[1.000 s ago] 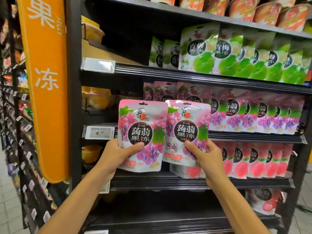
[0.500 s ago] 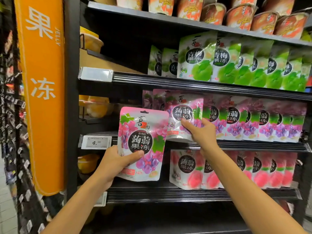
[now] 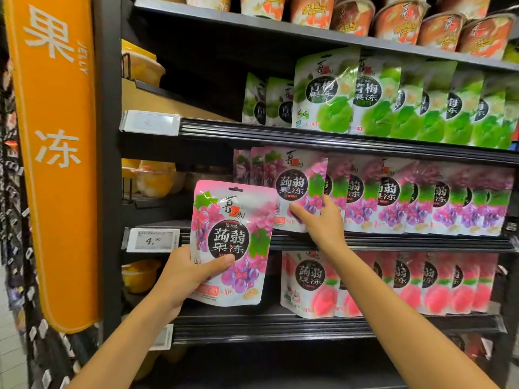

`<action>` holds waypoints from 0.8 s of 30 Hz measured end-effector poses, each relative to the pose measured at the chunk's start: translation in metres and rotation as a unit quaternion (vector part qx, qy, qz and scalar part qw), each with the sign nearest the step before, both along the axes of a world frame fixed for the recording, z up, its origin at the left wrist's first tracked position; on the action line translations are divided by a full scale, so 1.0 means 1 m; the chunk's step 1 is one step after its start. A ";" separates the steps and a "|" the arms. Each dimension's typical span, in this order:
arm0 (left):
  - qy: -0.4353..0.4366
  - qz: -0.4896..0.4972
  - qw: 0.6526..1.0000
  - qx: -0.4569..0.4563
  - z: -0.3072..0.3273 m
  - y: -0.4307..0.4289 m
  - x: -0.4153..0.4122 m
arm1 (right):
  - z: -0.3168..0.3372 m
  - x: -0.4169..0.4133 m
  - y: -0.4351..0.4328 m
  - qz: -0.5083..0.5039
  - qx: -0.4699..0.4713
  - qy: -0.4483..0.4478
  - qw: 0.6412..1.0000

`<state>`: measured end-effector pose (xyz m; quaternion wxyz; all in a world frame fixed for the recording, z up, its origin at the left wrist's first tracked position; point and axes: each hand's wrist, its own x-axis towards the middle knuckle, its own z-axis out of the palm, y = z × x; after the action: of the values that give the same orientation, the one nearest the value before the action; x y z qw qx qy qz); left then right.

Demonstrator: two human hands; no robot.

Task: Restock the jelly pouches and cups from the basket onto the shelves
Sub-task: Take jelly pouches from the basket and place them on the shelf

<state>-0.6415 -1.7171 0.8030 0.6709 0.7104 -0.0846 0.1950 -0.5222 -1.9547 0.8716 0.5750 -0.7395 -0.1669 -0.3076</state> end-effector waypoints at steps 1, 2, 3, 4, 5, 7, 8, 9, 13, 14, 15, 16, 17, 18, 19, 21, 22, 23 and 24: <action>0.001 0.001 1.000 -0.001 -0.001 0.000 0.001 | -0.002 -0.001 -0.002 -0.008 -0.006 -0.007 1.000; 0.003 0.001 1.000 -0.003 -0.003 0.000 0.002 | -0.004 -0.003 -0.003 -0.015 -0.011 -0.014 1.000; 0.005 0.002 1.000 -0.005 -0.004 0.000 0.003 | -0.006 -0.005 -0.004 -0.022 -0.016 -0.024 0.999; 0.007 0.004 1.000 -0.007 -0.005 0.000 0.004 | -0.008 -0.008 -0.004 -0.032 -0.021 -0.035 0.999; 0.009 0.005 1.000 -0.009 -0.006 0.000 0.004 | -0.011 -0.010 -0.004 -0.043 -0.023 -0.048 0.998; 0.010 0.004 1.000 -0.013 -0.008 -0.001 0.005 | -0.013 -0.012 -0.003 -0.087 -0.040 -0.077 0.992; 0.011 0.001 1.000 -0.014 -0.009 -0.002 0.006 | -0.013 -0.013 -0.003 -0.128 -0.065 -0.090 0.986; 0.012 -0.002 1.000 -0.015 -0.010 -0.002 0.006 | -0.013 -0.014 -0.003 -0.176 -0.092 -0.096 0.975; 0.012 -0.002 1.000 -0.018 -0.010 -0.003 0.009 | -0.014 -0.011 -0.005 -0.264 -0.129 -0.089 0.952; 0.013 0.002 1.000 -0.018 -0.010 -0.003 0.010 | -0.015 -0.009 -0.005 -0.271 -0.132 -0.085 0.950; 0.014 0.003 1.000 -0.017 -0.009 -0.003 0.010 | -0.015 -0.008 -0.005 -0.275 -0.136 -0.080 0.948; 0.014 0.003 1.000 -0.017 -0.009 -0.004 0.010 | -0.015 -0.006 -0.005 -0.276 -0.139 -0.076 0.948; 0.013 0.001 1.000 -0.018 -0.009 -0.004 0.010 | -0.014 -0.005 -0.005 -0.276 -0.142 -0.073 0.948; 0.013 -0.001 1.000 -0.018 -0.009 -0.005 0.010 | -0.014 -0.004 -0.005 -0.274 -0.144 -0.071 0.948; 0.012 -0.004 1.000 -0.018 -0.009 -0.006 0.010 | -0.014 -0.004 -0.005 -0.272 -0.144 -0.070 0.949; 0.011 -0.004 1.000 -0.017 -0.007 -0.007 0.010 | -0.014 -0.004 -0.004 -0.265 -0.140 -0.067 0.952; 0.011 -0.003 1.000 -0.015 -0.007 -0.008 0.010 | -0.014 -0.004 -0.003 -0.262 -0.137 -0.066 0.953; 0.011 -0.002 1.000 -0.014 -0.006 -0.009 0.011 | -0.015 -0.004 -0.003 -0.259 -0.132 -0.066 0.955; 0.010 -0.001 1.000 -0.013 -0.004 -0.010 0.011 | -0.015 -0.004 -0.002 -0.257 -0.126 -0.067 0.956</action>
<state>-0.6300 -1.7267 0.7986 0.6810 0.7035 -0.0758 0.1884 -0.5260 -1.9563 0.8566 0.3666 -0.8014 -0.0464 -0.4703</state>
